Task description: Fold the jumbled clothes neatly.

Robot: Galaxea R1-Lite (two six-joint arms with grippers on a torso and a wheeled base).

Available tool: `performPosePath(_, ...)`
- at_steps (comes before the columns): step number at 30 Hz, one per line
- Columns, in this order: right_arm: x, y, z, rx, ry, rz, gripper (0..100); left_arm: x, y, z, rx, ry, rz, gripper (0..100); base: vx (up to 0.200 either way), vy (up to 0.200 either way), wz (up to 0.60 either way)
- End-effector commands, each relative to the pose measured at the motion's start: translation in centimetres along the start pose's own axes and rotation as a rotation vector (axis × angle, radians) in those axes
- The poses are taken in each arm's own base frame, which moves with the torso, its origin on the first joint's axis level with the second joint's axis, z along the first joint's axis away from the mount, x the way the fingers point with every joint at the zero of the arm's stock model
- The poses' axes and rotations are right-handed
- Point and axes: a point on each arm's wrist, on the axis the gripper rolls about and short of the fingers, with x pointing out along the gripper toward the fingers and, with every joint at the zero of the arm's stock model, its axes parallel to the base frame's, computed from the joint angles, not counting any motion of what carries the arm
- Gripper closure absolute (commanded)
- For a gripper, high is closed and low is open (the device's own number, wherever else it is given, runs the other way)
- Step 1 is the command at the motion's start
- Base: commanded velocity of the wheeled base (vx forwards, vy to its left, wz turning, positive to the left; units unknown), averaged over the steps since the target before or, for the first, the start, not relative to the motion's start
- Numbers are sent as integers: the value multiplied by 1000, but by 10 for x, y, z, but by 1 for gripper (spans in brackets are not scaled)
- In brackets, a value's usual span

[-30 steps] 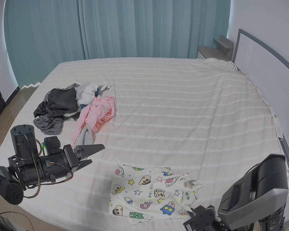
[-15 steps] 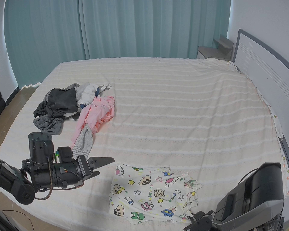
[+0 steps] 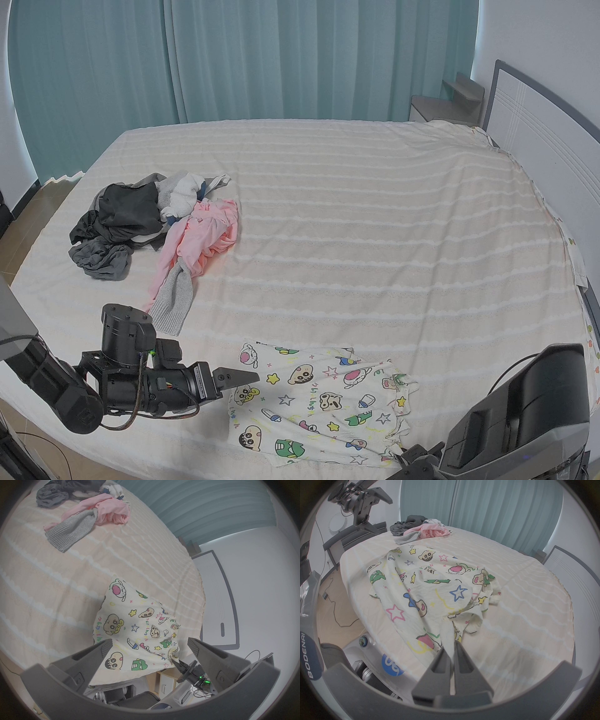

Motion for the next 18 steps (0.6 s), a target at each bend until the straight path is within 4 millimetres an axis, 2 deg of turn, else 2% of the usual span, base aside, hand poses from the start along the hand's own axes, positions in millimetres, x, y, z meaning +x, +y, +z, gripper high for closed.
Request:
performPosePath(1,-8,2,-4,-25,7,21,100,9,7,-5,-7,34,36,0,0,0,0)
performPosePath(5,-15,9,-8,-47,4,55,100,17,10,-10,-4,38,86,0,0,0,0)
performPosePath(9,-15,9,-8,-44,4,55,100,27,14,-16,4,41,145,0,0,0,0)
performPosePath(18,-21,6,-8,-68,31,52,100,35,22,-24,58,60,231,0,0,0,0)
